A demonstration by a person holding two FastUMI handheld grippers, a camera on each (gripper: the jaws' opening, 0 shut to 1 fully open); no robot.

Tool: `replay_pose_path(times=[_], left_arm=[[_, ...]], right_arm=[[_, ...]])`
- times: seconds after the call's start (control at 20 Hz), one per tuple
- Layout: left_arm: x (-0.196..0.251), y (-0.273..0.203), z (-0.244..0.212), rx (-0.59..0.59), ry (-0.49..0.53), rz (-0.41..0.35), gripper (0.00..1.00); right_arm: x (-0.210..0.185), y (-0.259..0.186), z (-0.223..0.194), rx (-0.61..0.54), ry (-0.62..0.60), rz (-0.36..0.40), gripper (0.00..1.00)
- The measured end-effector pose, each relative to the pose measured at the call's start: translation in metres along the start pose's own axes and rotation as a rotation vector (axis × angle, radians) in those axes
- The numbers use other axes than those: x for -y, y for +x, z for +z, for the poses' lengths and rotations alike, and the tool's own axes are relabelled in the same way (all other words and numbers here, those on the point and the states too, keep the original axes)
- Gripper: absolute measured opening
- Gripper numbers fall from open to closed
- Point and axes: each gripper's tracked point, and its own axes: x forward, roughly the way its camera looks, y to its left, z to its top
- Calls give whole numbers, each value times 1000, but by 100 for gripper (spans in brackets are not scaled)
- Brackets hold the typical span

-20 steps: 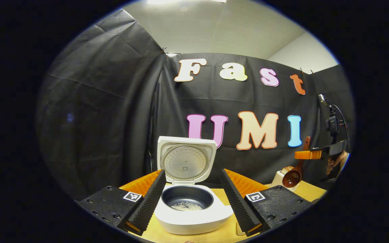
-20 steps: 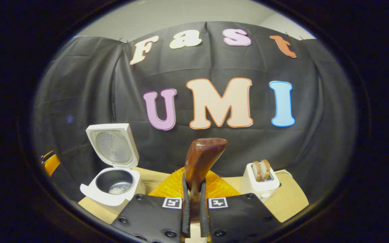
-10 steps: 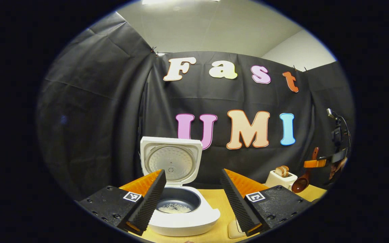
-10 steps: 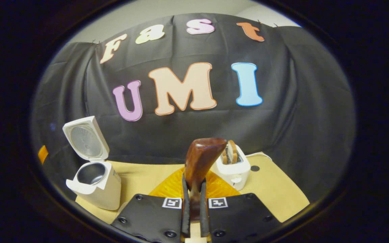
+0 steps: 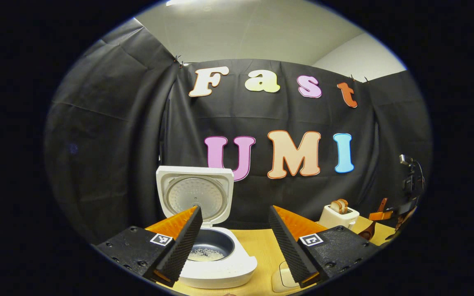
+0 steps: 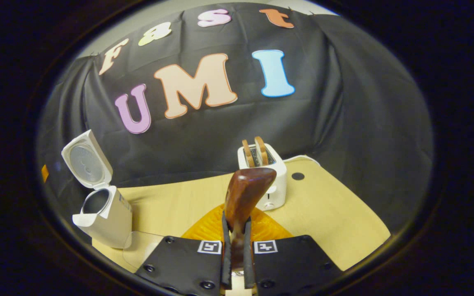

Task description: Close the left gripper, press the button to open the rice cooker; take a wooden spoon from the chopstick holder with the right hand, scoop a spoonful of rice and pour it into the rice cooker, then put the wooden spoon back into the chopstick holder.

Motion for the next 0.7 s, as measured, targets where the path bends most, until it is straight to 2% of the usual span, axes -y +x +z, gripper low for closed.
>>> replay_pose_path(times=[0.4,0.7], left_arm=[[8,8,-2,-17,51,9,95],[11,12,-1,-23,69,13,95]], right_arm=[[8,38,-46,-84,81,0,14],[14,47,-65,-119,75,-10,14]])
